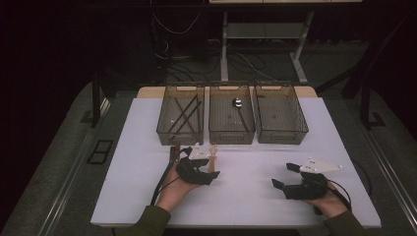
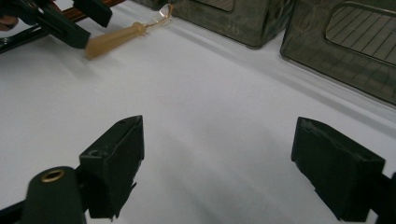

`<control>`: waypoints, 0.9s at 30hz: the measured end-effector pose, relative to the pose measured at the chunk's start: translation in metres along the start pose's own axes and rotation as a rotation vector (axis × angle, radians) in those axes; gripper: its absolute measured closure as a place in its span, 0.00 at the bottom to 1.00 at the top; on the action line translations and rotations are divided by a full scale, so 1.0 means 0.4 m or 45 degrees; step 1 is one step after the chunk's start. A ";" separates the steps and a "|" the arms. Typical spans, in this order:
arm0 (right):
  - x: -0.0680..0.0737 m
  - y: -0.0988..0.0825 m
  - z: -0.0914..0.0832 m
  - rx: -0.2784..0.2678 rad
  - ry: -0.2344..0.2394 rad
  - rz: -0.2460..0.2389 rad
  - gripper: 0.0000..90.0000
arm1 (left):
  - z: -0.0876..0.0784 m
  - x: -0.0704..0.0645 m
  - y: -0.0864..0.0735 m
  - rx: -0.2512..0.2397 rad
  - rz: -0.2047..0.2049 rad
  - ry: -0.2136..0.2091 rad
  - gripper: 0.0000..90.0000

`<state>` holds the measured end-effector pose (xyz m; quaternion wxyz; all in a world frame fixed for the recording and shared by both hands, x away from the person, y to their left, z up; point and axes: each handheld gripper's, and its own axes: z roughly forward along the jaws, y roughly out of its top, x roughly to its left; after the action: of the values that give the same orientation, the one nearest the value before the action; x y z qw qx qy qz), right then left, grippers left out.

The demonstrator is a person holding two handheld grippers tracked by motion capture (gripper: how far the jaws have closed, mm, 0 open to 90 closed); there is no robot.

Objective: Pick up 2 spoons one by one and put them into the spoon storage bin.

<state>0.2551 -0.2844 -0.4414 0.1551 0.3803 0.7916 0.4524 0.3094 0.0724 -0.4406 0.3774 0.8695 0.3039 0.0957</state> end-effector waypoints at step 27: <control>0.004 0.000 0.005 0.022 0.009 -0.020 0.19 | 0.019 -0.019 0.000 0.072 0.004 0.064 0.81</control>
<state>0.2553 -0.2822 -0.4423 0.1525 0.3739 0.7989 0.4456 0.3064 0.0632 -0.4454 0.3449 0.8776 0.3144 0.1095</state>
